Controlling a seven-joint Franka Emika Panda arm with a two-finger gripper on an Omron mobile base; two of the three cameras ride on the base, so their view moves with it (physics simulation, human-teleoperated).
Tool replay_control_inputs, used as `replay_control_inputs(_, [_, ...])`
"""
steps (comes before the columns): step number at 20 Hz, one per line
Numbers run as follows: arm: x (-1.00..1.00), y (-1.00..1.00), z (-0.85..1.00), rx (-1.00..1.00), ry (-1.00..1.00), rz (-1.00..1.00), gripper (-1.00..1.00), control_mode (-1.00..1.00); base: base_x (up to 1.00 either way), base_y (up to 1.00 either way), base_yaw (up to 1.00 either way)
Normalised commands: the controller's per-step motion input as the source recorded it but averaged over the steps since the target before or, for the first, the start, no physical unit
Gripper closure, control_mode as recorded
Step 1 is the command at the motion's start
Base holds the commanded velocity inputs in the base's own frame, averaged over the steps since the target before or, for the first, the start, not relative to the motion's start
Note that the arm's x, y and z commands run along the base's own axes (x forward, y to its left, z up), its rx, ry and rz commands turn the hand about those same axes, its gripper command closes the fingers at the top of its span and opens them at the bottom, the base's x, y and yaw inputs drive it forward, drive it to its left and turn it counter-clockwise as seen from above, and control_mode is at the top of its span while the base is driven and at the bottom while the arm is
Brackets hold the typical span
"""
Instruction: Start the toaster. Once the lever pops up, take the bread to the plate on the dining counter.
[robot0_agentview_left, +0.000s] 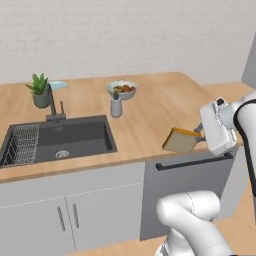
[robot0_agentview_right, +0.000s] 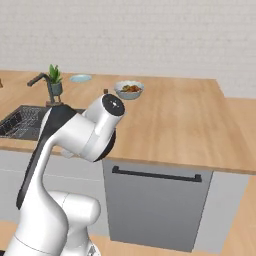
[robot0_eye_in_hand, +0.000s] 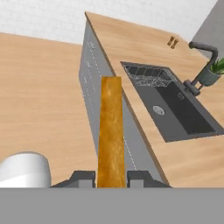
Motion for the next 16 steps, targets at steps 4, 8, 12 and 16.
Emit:
replay_control_inputs(4, [0.0,0.0,0.0,0.0,0.0,0.0,1.0,1.0,0.0,-1.0,0.18])
replay_control_inputs(8, [0.0,0.0,0.0,0.0,0.0,0.0,1.0,1.0,0.0,-1.0,0.1])
replay_control_inputs(12, [0.0,0.0,0.0,0.0,0.0,0.0,1.0,1.0,0.0,-1.0,0.08])
replay_control_inputs(16, [0.0,0.0,0.0,0.0,0.0,0.0,1.0,1.0,0.0,-1.0,0.12])
